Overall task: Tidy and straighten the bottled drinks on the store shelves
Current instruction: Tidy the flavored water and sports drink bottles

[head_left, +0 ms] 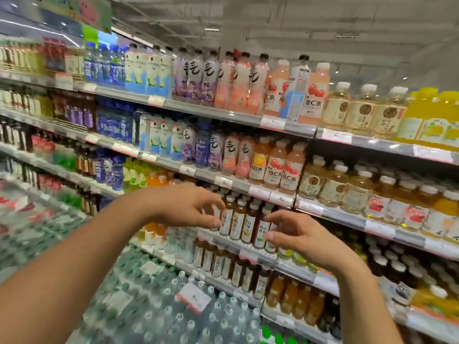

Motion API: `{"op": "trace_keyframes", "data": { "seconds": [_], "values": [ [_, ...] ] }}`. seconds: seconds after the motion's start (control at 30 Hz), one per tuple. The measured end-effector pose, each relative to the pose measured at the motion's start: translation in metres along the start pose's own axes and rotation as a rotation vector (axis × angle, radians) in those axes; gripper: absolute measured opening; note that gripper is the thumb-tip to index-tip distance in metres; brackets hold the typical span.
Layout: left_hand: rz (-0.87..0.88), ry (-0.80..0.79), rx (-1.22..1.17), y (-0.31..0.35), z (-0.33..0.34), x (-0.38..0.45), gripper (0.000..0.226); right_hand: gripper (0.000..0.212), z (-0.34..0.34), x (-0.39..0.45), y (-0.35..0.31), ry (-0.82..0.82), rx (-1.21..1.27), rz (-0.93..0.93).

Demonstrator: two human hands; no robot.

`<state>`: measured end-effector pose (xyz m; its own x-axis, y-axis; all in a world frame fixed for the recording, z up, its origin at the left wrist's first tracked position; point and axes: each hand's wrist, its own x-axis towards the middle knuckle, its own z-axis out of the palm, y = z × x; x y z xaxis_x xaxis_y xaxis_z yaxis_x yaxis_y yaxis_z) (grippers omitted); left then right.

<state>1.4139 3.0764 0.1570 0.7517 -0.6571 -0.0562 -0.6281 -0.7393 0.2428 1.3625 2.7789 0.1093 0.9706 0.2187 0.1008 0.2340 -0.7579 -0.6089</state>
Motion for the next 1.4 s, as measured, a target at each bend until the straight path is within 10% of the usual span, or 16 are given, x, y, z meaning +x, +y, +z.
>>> {"op": "trace_keyframes", "data": {
  "seconds": [0.8,1.4],
  "values": [
    [-0.183,-0.044,-0.065,-0.097,-0.049,0.06,0.056,0.04,0.045,0.127,0.049,0.1,-0.065,-0.003],
    [0.273,0.765,0.029,-0.129,-0.1,0.258,0.069,0.04,-0.127,0.219,-0.025,0.682,-0.222,-0.218]
  ]
}}
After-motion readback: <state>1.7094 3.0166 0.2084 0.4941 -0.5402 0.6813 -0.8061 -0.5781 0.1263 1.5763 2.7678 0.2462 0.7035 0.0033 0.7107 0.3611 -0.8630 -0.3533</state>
